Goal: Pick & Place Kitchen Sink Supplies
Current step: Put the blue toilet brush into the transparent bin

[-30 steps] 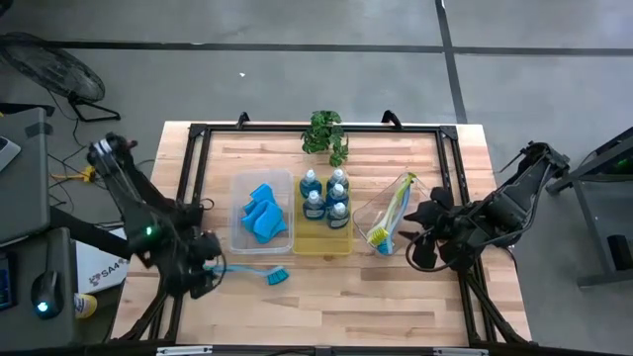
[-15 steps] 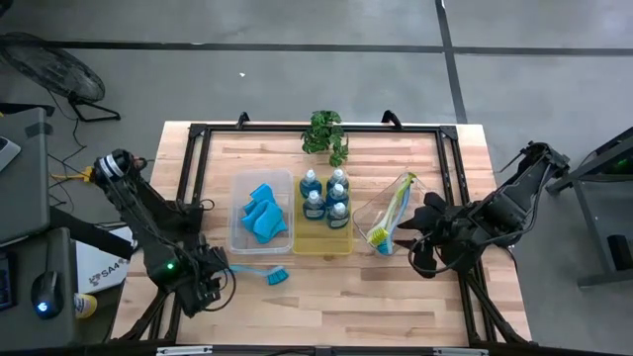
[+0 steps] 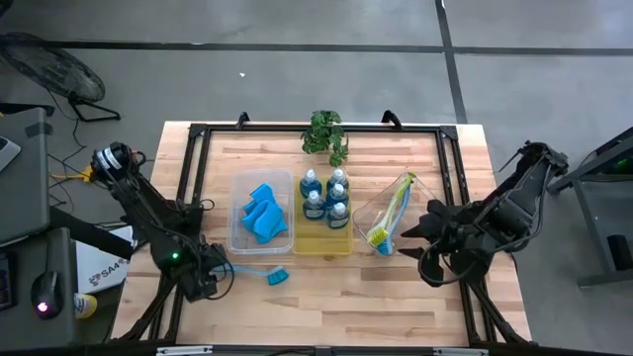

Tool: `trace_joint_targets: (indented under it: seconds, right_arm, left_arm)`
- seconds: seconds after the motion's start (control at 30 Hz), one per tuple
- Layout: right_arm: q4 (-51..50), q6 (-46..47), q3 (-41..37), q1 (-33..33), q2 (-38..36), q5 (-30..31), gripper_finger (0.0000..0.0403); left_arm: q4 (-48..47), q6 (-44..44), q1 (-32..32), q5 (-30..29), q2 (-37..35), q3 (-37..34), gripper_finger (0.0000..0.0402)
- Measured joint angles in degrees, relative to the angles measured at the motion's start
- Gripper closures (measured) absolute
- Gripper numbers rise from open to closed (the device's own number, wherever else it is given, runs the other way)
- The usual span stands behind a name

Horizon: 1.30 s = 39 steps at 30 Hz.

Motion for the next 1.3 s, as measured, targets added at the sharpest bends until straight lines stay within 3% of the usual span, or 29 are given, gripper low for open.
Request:
trace_joint_targets:
  seconds: [0.33,0.8,1.13,1.3]
  right_arm:
    - [1.4,0.1,0.0,0.2,0.0,-0.2,0.0219]
    - [0.7,-0.1,0.0,0.2,0.0,-0.8,0.0219]
    - [0.3,-0.1,0.0,0.2,-2.1,-1.3,0.0219]
    - [0.3,-1.4,0.0,0.1,-3.3,-1.1,0.0219]
  left_arm:
    - [6.8,-0.1,0.0,1.0,-0.4,-5.7,0.0143]
    - [9.2,-1.3,0.1,5.0,-0.1,-4.6,0.0357]
    - [22.2,-1.0,-0.5,13.3,-0.1,-2.6,0.0357]
    - [27.5,-3.3,-0.4,14.0,-0.1,-2.4,0.0357]
